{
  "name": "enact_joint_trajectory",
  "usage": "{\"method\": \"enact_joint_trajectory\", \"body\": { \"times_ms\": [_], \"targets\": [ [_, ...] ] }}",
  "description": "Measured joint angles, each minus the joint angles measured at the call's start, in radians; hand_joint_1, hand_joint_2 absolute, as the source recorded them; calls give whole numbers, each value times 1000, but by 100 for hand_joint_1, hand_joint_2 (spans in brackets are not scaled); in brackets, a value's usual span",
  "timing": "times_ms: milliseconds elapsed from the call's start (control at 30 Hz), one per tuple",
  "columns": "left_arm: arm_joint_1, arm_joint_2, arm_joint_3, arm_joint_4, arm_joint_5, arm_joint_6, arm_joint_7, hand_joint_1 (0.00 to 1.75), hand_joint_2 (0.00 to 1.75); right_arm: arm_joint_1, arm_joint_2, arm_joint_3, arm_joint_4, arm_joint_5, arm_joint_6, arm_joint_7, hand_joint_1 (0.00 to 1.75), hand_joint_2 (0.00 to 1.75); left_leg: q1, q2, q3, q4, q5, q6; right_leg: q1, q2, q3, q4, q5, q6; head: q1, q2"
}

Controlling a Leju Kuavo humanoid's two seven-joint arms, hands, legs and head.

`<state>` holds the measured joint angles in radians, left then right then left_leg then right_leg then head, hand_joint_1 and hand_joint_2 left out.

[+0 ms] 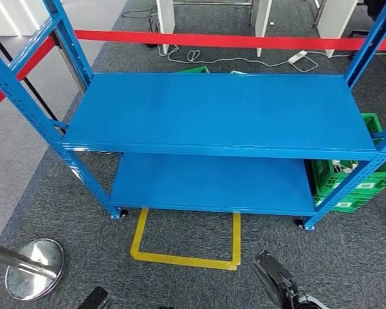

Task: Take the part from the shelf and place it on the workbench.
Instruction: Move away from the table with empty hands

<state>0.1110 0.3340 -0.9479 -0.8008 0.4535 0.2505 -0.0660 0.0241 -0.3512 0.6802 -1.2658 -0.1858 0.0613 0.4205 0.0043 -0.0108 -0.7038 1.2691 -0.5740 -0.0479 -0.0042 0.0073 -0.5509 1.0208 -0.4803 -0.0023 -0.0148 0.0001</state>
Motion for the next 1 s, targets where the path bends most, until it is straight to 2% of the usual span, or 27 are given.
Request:
{"method": "enact_joint_trajectory", "body": {
  "times_ms": [33,100,133,167,200,233,300,333,367,433,467,500,533,600,633,667,700,800,833,933,1000],
  "targets": [
    [1,0,-1,0,0,2,0,0,0,1,0,0,0,0,-4,1,0,0,0,0,-1,-31,29,1,-1,1,14,0,-9,2,0,0],
    [2,0,-2,0,2,11,0,0,87,3,2,-1,0,-4,-22,3,0,87,1,1,21,-147,133,3,-1,2,38,1,-28,8,-1,0],
    [2,-1,-3,0,3,19,1,0,131,5,4,-2,0,-9,-34,5,0,131,1,3,32,-203,172,6,1,3,45,3,-38,13,-3,0],
    [2,-2,-3,1,6,25,3,0,175,8,6,-4,0,-12,-44,7,0,175,1,5,36,-239,197,10,3,3,47,5,-49,19,-3,0],
    [4,-3,-1,1,7,26,5,0,175,11,8,-11,2,-13,-52,6,0,175,0,6,37,-256,204,16,4,4,48,5,-59,25,-4,0],
    [6,-5,7,3,5,23,7,0,175,15,12,-21,6,-11,-57,3,0,175,-1,6,39,-259,198,22,5,4,51,3,-68,31,-3,0],
    [10,-13,35,9,-8,10,8,0,87,20,21,-50,23,0,-60,-12,0,87,1,4,46,-259,194,35,3,3,57,6,-84,43,0,0],
    [10,-19,52,13,-17,3,9,0,44,23,27,-65,36,4,-61,-21,0,44,3,4,51,-262,191,42,3,2,50,30,-100,49,1,0],
    [9,-25,70,16,-27,-2,10,0,0,26,32,-79,52,9,-62,-30,0,0,4,4,57,-263,187,48,2,1,28,76,-124,54,1,0],
    [5,-37,107,21,-47,-15,12,0,0,38,43,-105,92,18,-63,-48,0,0,3,4,67,-263,177,55,2,0,-45,206,-179,58,2,0],
    [3,-43,125,24,-57,-20,14,0,0,47,48,-117,114,22,-64,-57,0,0,2,4,72,-262,171,57,2,0,-79,255,-189,59,2,0],
    [1,-49,142,25,-67,-26,14,0,0,58,54,-129,136,26,-64,-65,0,0,2,3,79,-262,165,57,2,0,-99,271,-178,59,2,0],
    [-2,-55,160,26,-76,-32,15,0,0,67,60,-140,159,30,-64,-74,0,0,2,2,87,-262,160,56,2,0,-101,249,-146,58,2,0],
    [-10,-69,196,26,-95,-43,16,0,0,84,71,-163,206,38,-63,-91,0,0,1,0,105,-262,148,51,2,0,-64,126,-55,53,2,0],
    [-15,-76,216,27,-105,-49,17,0,0,91,77,-175,230,41,-63,-100,0,0,0,-2,111,-261,142,46,2,0,-42,70,-22,50,2,0],
    [-19,-82,235,29,-116,-55,18,0,0,97,84,-188,254,46,-64,-108,0,0,-2,-2,115,-260,139,42,3,1,-27,33,-3,46,2,0],
    [-22,-88,255,32,-126,-60,19,0,0,103,92,-201,275,50,-64,-117,0,0,-4,-3,116,-258,137,42,3,2,-21,18,2,44,1,0],
    [-22,-104,316,50,-157,-78,25,0,0,116,117,-244,333,63,-64,-147,0,0,-7,-2,118,-261,139,57,2,5,-20,14,6,45,0,0],
    [-21,-110,338,60,-168,-85,27,0,0,118,125,-259,352,68,-64,-158,0,0,-7,-2,120,-264,140,58,3,6,-20,14,5,43,0,0],
    [-16,-133,405,92,-201,-103,32,0,0,118,151,-305,410,81,-64,-188,0,0,-7,-2,124,-273,142,54,4,5,-19,15,2,36,0,0],
    [-9,-150,453,116,-224,-116,34,0,0,119,168,-336,450,90,-64,-208,0,0,-6,-2,126,-278,144,45,5,5,-20,15,2,33,0,0]
  ]
}}
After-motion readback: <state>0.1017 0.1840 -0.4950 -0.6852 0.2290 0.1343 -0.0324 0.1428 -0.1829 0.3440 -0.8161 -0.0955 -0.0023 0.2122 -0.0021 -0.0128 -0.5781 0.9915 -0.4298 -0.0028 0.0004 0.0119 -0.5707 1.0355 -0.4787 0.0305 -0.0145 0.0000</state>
